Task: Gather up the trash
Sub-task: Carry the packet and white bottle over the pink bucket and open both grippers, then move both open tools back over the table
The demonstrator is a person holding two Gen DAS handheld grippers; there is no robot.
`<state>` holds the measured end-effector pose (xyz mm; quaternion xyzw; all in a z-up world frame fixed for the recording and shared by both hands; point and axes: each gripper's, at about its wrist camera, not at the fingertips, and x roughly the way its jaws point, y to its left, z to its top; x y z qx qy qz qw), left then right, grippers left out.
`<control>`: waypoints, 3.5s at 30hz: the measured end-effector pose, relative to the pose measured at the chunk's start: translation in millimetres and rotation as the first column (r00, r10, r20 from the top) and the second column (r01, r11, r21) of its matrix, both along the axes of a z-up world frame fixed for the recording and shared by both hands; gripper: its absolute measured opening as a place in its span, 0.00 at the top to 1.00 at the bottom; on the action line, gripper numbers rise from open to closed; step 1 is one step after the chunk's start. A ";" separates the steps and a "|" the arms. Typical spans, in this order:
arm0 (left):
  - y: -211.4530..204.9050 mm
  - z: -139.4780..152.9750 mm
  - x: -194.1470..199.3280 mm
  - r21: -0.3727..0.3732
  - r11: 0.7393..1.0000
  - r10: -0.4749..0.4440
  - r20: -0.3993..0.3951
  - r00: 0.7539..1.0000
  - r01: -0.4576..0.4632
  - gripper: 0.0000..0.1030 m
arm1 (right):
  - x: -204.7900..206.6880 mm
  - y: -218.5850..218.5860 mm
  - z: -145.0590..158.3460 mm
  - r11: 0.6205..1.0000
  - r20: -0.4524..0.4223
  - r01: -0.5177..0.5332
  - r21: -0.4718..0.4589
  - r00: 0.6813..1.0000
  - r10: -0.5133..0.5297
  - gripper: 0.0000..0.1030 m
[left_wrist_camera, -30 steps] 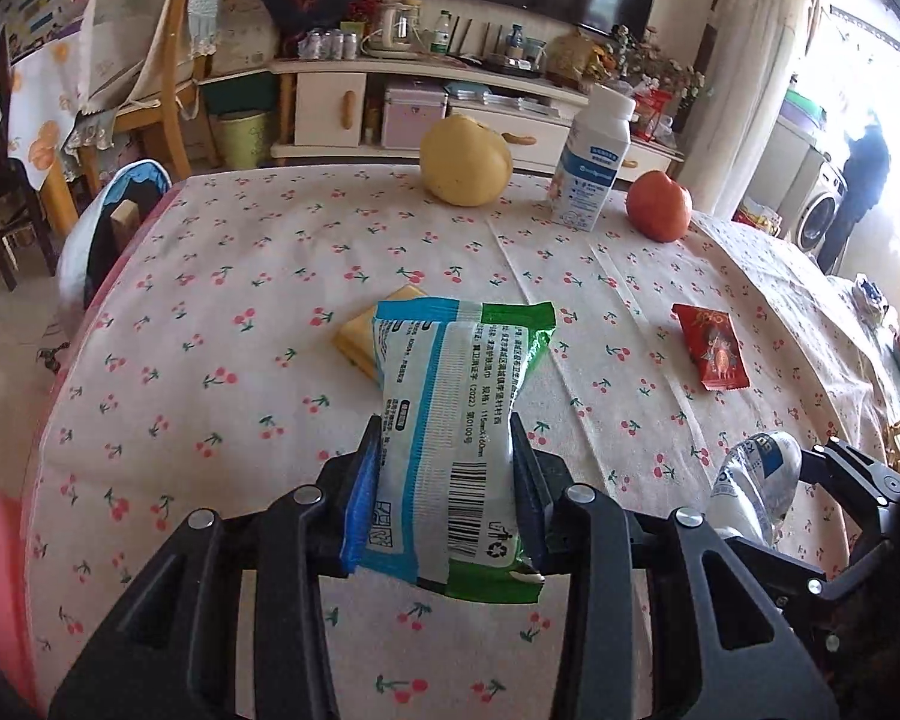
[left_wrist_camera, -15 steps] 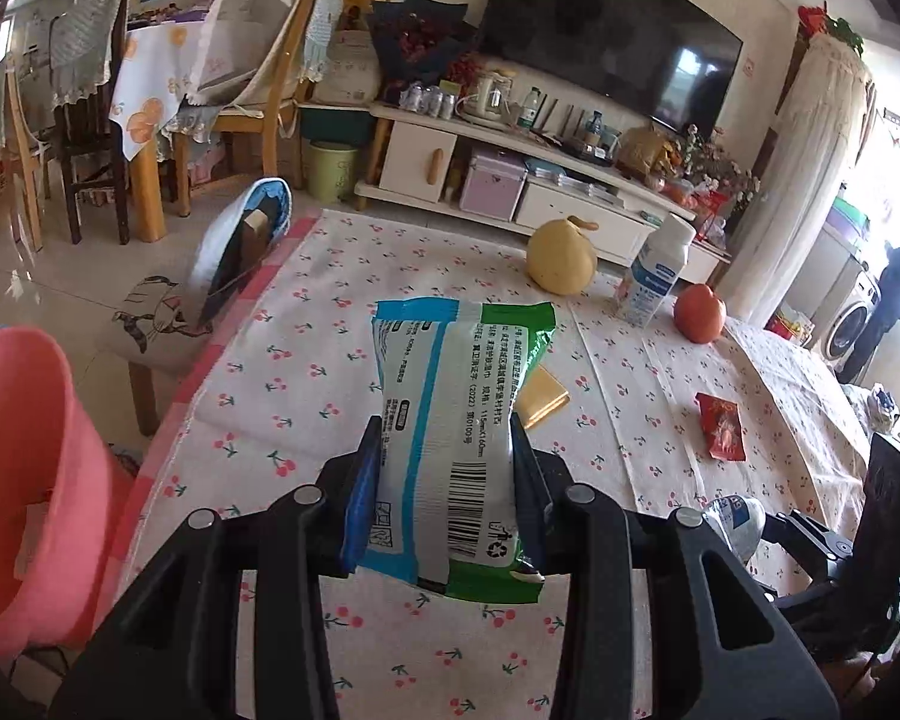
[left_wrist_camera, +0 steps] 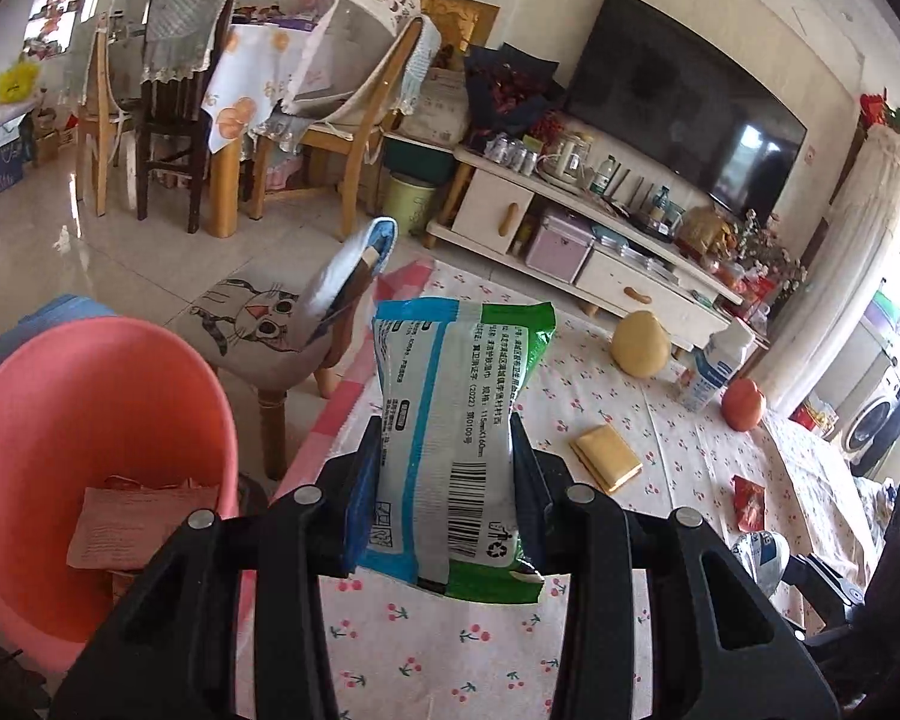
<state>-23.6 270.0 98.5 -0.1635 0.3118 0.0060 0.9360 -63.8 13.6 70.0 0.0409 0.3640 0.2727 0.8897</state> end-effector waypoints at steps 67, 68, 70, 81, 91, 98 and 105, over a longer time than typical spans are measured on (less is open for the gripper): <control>71.4 41.7 -31.8 0.124 0.947 0.272 0.189 0.944 -0.298 0.04 | -12.6 123.5 16.8 0.970 0.207 -0.052 -0.236 0.973 0.102 0.08; 65.6 42.5 -31.2 0.133 0.949 0.259 0.190 0.947 -0.286 0.04 | -14.0 119.4 17.0 0.969 0.210 -0.046 -0.242 0.973 0.098 0.08; 55.1 44.7 -31.1 0.147 0.953 0.236 0.196 0.952 -0.266 0.04 | -16.9 111.2 17.5 0.968 0.222 -0.032 -0.250 0.971 0.090 0.08; -0.2 56.1 -30.3 0.205 0.966 0.118 0.197 0.973 -0.158 0.04 | -22.8 55.4 22.8 0.971 0.249 0.062 -0.231 0.969 -0.002 0.08; -41.6 61.6 -30.0 0.201 0.978 0.032 0.162 0.986 -0.065 0.04 | -19.3 -7.0 20.3 0.973 0.243 0.152 -0.174 0.964 -0.107 0.08; -82.9 64.3 -25.5 0.238 0.971 -0.051 0.135 0.989 0.018 0.04 | -19.6 -56.0 19.7 0.964 0.242 0.226 -0.137 0.952 -0.189 0.08; -128.0 55.6 -8.6 0.275 0.956 -0.124 0.075 0.989 0.099 0.04 | -14.0 -106.0 14.3 0.933 0.233 0.332 -0.140 0.927 -0.295 0.08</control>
